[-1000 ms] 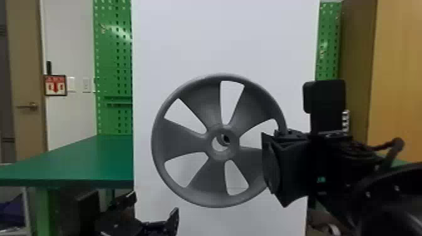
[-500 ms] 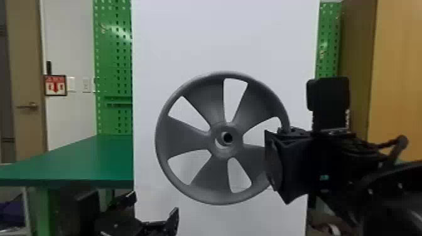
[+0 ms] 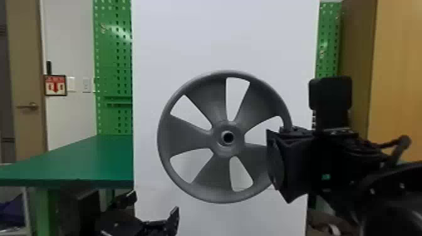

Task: Hold the wheel and insert it

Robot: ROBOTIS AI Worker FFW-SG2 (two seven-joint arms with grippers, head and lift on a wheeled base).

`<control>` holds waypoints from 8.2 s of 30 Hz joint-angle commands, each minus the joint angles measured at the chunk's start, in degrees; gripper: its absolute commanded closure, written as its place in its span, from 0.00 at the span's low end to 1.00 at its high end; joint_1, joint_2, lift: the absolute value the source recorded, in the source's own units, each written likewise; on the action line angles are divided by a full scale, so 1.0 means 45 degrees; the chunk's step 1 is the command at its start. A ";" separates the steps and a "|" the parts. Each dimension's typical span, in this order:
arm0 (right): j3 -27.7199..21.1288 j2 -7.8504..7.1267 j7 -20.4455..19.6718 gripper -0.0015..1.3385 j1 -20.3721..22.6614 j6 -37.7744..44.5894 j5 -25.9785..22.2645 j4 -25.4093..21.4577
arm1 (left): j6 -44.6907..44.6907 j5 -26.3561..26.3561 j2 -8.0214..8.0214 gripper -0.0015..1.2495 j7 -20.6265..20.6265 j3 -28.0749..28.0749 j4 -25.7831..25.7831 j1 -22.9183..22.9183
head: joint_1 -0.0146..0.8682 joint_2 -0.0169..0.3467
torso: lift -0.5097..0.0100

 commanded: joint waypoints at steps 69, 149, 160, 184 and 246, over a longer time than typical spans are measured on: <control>-0.0593 0.0011 -0.0018 0.90 -0.0746 -0.2012 -0.0166 0.2656 | 0.0000 -0.0002 0.0000 0.08 -0.0012 -0.0105 0.0078 -0.0058 | 0.13 0.09 | 0.13; -0.0495 -0.0059 0.0001 0.90 -0.2504 -0.4317 0.0029 0.7520 | -0.0019 0.0038 -0.0019 0.08 0.0008 -0.0183 0.0215 -0.0155 | 0.13 0.09 | 0.13; -0.0515 -0.0078 0.0001 0.90 -0.2640 -0.4610 0.0107 0.7949 | -0.0019 0.0038 -0.0019 0.08 -0.0012 -0.0202 0.0215 -0.0155 | 0.13 0.09 | 0.13; -0.0437 -0.0098 0.0001 0.90 -0.3129 -0.5001 0.0224 0.8750 | -0.0019 0.0038 -0.0019 0.08 -0.0012 -0.0183 0.0215 -0.0175 | 0.13 0.09 | 0.13; -0.0827 0.0011 -0.0136 0.90 -0.3969 -0.7090 0.1767 1.1797 | -0.0039 0.0096 0.0098 0.08 -0.0012 -0.0261 0.0254 -0.0292 | 0.13 0.09 | 0.13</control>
